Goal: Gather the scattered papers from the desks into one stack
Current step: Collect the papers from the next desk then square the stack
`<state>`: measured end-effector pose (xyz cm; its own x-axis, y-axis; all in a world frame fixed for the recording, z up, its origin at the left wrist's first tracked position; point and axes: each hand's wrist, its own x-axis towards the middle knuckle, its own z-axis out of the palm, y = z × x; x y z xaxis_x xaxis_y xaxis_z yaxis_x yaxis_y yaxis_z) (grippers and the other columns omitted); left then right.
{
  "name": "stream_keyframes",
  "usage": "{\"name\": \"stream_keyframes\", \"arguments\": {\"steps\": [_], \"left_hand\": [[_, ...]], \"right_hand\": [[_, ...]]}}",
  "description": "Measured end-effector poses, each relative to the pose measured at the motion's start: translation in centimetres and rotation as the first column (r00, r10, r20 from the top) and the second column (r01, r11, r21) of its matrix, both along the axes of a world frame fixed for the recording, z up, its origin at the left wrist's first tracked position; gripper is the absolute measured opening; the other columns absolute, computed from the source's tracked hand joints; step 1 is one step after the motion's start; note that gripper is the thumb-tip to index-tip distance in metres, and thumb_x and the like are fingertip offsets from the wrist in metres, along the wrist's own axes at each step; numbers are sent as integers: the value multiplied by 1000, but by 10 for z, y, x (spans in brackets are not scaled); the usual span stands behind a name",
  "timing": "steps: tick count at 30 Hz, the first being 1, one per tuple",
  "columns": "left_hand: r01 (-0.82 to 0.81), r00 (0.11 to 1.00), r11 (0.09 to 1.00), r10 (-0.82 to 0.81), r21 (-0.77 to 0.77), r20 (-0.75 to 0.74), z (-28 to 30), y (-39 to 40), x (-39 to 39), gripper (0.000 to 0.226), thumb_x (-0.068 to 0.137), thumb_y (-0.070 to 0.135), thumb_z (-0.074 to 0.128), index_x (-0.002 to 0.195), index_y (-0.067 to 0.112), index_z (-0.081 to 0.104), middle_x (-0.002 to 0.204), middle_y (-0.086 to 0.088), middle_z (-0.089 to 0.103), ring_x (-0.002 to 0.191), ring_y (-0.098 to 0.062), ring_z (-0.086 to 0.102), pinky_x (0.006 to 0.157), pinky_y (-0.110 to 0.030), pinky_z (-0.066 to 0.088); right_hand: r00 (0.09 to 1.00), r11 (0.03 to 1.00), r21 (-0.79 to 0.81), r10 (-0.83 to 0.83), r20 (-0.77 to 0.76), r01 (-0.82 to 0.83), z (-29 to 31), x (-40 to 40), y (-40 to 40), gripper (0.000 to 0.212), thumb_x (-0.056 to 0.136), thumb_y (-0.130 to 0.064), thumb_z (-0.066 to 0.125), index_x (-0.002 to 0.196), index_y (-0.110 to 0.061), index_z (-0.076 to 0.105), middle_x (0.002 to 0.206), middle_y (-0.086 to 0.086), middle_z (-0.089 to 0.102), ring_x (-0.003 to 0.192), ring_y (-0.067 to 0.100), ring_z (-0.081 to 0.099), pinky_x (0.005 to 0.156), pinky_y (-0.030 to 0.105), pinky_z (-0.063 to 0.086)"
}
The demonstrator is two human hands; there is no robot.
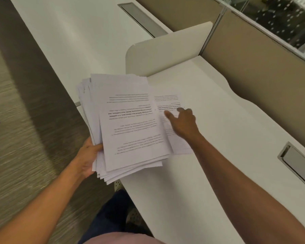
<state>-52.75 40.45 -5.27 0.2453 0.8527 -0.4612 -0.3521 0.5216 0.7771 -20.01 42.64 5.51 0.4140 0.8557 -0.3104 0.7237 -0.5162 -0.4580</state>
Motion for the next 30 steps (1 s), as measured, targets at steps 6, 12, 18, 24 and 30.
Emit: {"name": "stream_keyframes", "arguments": {"steps": [6, 12, 18, 24, 30], "left_hand": [[-51, 998, 999, 51, 14, -20, -14, 1, -36, 57, 86, 12, 79, 142, 20, 71, 132, -13, 81, 115, -33, 80, 79, -45, 70], [-68, 997, 997, 69, 48, -22, -21, 2, -57, 49, 88, 9, 77, 132, 31, 79, 134, -9, 80, 116, -31, 80, 83, -49, 69], [-27, 999, 997, 30, 69, -32, -22, -2, -70, 75, 68, 28, 102, 138, 29, 75, 137, -9, 79, 118, -31, 79, 85, -49, 69], [-46, 998, 997, 48, 69, -32, -33, -7, -78, 59, 88, 14, 82, 145, 26, 70, 142, -12, 76, 123, -34, 76, 89, -52, 68], [-51, 998, 998, 52, 42, -21, -35, -12, -81, 50, 96, 9, 74, 142, 28, 73, 139, -10, 77, 120, -32, 78, 86, -50, 69]], "right_hand": [[978, 951, -234, -190, 85, 204, -41, 30, 11, 101, 82, -57, 85, 150, 1, 40, 155, 22, 42, 147, 40, 40, 114, 49, 41], [957, 915, -282, -286, 55, 290, -53, 37, 20, 91, 59, -48, 102, 126, -8, 55, 132, 11, 64, 129, 36, 55, 85, 37, 35], [943, 872, -359, -306, 130, 333, -48, 35, 29, 91, 55, -54, 101, 122, -15, 55, 136, 10, 57, 129, 30, 49, 75, 36, 29], [927, 885, -309, -375, -31, 348, -47, 40, 37, 121, 57, -39, 107, 146, 0, 35, 148, 15, 56, 139, 34, 56, 114, 41, 49], [942, 923, -188, -328, 65, 335, -51, 47, 31, 94, 67, -26, 103, 141, -2, 49, 143, 16, 59, 136, 36, 56, 98, 40, 50]]}}
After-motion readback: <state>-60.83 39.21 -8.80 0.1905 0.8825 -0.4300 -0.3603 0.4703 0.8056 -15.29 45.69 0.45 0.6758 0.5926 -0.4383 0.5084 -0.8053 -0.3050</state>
